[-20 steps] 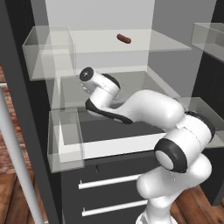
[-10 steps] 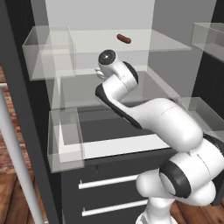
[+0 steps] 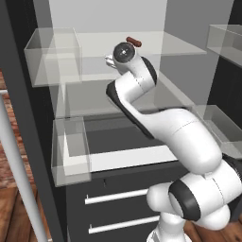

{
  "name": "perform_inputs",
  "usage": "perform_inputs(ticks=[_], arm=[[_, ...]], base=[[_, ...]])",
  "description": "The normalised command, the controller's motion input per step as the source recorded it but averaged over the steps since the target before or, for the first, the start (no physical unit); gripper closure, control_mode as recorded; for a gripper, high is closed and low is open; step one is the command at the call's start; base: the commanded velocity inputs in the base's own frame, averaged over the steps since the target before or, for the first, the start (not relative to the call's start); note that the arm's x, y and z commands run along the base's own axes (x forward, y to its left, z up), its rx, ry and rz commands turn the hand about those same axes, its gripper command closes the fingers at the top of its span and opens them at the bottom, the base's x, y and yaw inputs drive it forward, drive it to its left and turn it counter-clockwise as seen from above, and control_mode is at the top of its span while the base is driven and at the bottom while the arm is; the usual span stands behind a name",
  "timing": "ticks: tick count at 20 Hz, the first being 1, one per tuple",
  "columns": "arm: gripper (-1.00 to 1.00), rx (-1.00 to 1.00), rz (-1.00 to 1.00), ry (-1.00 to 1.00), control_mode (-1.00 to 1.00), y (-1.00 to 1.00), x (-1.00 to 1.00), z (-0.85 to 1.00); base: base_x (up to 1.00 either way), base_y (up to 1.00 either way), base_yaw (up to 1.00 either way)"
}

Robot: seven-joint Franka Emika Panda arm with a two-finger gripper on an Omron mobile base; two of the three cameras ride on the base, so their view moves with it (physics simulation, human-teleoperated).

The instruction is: Move the tangerine and sausage from the second highest shelf to the top shelf to make space. Then, place the pitcher from the counter on the cleared second highest shelf.

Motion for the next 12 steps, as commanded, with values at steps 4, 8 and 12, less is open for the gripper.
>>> perform_inputs(ticks=[4, 8, 12], arm=[[1.00, 0.00, 0.06, -0.02, -1.00, 0.00, 0.22, 0.66], [1.00, 0.00, 0.06, 0.00, -1.00, 0.01, 0.40, 0.30], [1.00, 0.00, 0.05, -0.02, -1.00, 0.00, 0.53, 0.09]], base=[[0.00, 0.00, 0.00], [0.00, 0.00, 0.00], [0.00, 0.00, 0.00]])
